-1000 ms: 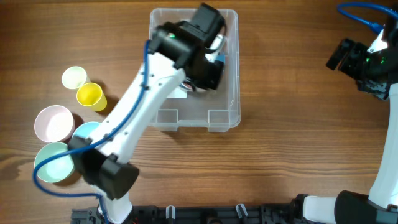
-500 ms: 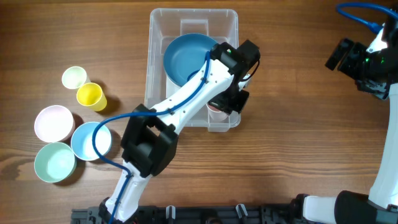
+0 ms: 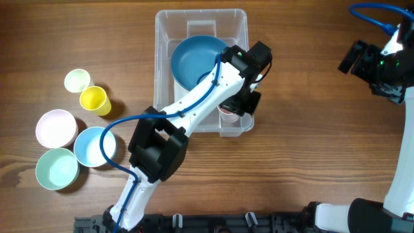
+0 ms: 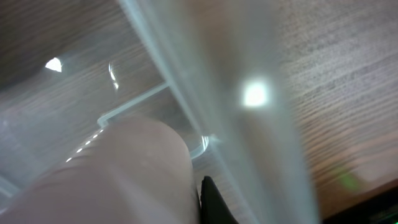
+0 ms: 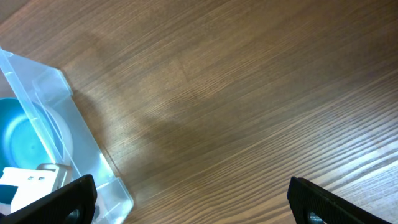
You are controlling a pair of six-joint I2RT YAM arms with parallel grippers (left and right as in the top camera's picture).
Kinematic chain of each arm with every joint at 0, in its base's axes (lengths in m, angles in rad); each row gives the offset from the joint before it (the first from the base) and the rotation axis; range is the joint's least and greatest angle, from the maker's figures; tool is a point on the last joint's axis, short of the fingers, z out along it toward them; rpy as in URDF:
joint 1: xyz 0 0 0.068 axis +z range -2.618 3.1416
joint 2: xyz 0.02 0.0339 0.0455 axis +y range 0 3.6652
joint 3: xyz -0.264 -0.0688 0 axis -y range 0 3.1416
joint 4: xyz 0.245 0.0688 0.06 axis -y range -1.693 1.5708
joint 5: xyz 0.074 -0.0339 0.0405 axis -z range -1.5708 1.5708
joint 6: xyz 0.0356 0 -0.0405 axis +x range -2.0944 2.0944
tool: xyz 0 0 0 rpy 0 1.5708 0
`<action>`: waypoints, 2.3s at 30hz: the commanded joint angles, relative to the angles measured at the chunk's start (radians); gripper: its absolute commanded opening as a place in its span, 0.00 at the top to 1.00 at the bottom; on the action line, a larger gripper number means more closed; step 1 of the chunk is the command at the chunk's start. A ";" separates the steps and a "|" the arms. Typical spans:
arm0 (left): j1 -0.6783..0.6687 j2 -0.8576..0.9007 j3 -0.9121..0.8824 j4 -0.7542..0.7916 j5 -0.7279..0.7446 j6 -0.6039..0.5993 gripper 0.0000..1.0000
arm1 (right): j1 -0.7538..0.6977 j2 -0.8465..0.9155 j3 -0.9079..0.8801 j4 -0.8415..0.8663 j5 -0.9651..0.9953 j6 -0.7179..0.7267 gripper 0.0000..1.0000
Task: Pack container
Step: 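Lower the pink cup into the bin's near right corner and release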
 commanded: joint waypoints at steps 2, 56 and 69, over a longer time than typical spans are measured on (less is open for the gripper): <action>0.068 0.017 -0.006 0.024 -0.045 -0.151 0.96 | 0.002 -0.016 -0.008 -0.001 -0.016 -0.010 0.00; 0.026 -0.096 -0.233 0.207 -0.170 -0.546 0.96 | 0.002 -0.015 -0.008 -0.005 -0.019 -0.014 0.00; -0.010 -0.059 -0.235 0.226 -0.166 -0.542 0.68 | 0.002 -0.015 -0.008 -0.006 -0.019 -0.018 0.00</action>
